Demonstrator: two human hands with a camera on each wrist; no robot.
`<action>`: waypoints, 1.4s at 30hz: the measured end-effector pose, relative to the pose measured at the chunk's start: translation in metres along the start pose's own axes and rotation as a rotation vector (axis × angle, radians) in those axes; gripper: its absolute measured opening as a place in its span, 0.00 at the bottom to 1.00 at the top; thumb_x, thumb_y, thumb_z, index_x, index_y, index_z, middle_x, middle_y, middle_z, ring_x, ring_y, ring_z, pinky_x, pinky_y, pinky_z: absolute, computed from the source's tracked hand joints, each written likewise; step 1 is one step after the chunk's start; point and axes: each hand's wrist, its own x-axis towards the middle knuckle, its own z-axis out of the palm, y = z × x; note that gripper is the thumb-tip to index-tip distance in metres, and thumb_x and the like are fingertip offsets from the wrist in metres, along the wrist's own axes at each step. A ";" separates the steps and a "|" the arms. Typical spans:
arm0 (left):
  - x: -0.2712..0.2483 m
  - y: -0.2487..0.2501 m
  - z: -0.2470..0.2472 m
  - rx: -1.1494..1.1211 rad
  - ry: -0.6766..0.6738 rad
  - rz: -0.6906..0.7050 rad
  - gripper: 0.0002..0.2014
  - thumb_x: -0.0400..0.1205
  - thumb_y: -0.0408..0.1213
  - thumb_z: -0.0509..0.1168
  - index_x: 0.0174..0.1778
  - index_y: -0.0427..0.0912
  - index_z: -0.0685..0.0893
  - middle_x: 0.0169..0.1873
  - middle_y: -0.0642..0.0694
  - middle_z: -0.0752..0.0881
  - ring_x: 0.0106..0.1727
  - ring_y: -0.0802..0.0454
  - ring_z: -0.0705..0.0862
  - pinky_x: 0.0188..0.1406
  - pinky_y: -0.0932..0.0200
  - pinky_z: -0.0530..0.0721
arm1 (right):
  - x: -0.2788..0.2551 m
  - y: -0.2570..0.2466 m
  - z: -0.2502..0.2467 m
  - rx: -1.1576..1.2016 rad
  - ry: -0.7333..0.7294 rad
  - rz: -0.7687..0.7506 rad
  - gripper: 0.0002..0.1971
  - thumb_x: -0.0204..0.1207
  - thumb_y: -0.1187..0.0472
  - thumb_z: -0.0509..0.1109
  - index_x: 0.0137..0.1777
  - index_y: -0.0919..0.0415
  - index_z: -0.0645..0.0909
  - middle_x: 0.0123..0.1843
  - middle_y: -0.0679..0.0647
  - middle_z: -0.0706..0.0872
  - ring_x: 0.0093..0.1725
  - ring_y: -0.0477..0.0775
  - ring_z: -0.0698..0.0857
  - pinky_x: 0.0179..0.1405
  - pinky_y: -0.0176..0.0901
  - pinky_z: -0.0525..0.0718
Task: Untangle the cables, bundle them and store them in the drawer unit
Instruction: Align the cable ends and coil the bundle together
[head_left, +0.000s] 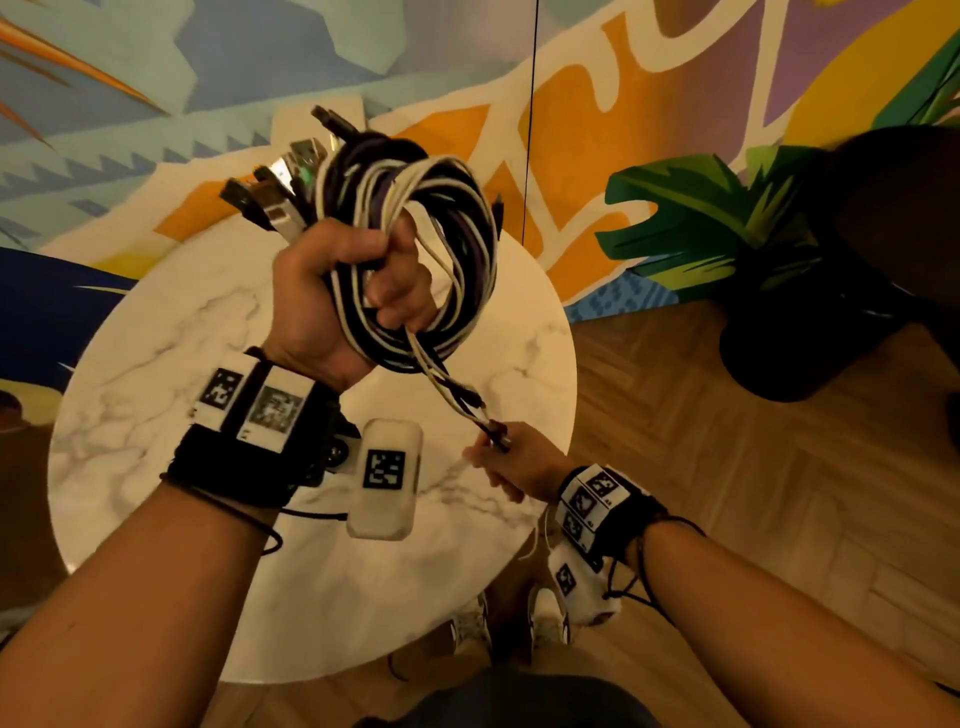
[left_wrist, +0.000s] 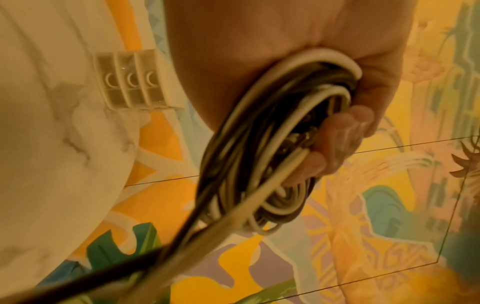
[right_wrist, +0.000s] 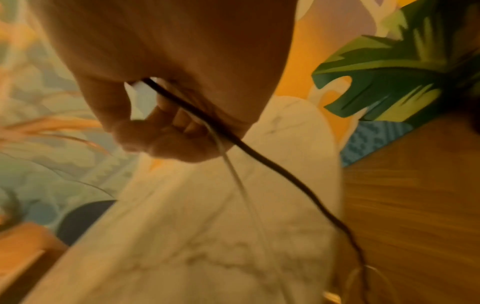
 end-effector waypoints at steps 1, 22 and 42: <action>0.001 0.004 0.000 0.006 -0.011 0.012 0.10 0.63 0.41 0.67 0.36 0.41 0.79 0.16 0.53 0.71 0.18 0.55 0.68 0.24 0.62 0.72 | -0.001 0.011 -0.002 -0.075 0.050 0.012 0.15 0.79 0.52 0.67 0.32 0.54 0.78 0.25 0.48 0.78 0.21 0.47 0.74 0.25 0.39 0.74; 0.015 0.014 -0.007 0.082 0.468 0.192 0.04 0.67 0.37 0.58 0.32 0.40 0.74 0.16 0.50 0.67 0.18 0.53 0.64 0.23 0.61 0.64 | -0.024 0.032 0.004 -0.269 0.527 -0.390 0.19 0.81 0.43 0.51 0.46 0.52 0.81 0.40 0.45 0.83 0.36 0.46 0.80 0.38 0.37 0.75; 0.010 -0.011 0.030 -0.035 0.229 0.089 0.06 0.69 0.36 0.54 0.35 0.39 0.74 0.15 0.51 0.66 0.18 0.54 0.63 0.23 0.62 0.65 | 0.024 -0.023 0.030 -0.412 0.358 -0.198 0.14 0.84 0.55 0.58 0.53 0.63 0.80 0.55 0.62 0.83 0.52 0.63 0.82 0.51 0.52 0.79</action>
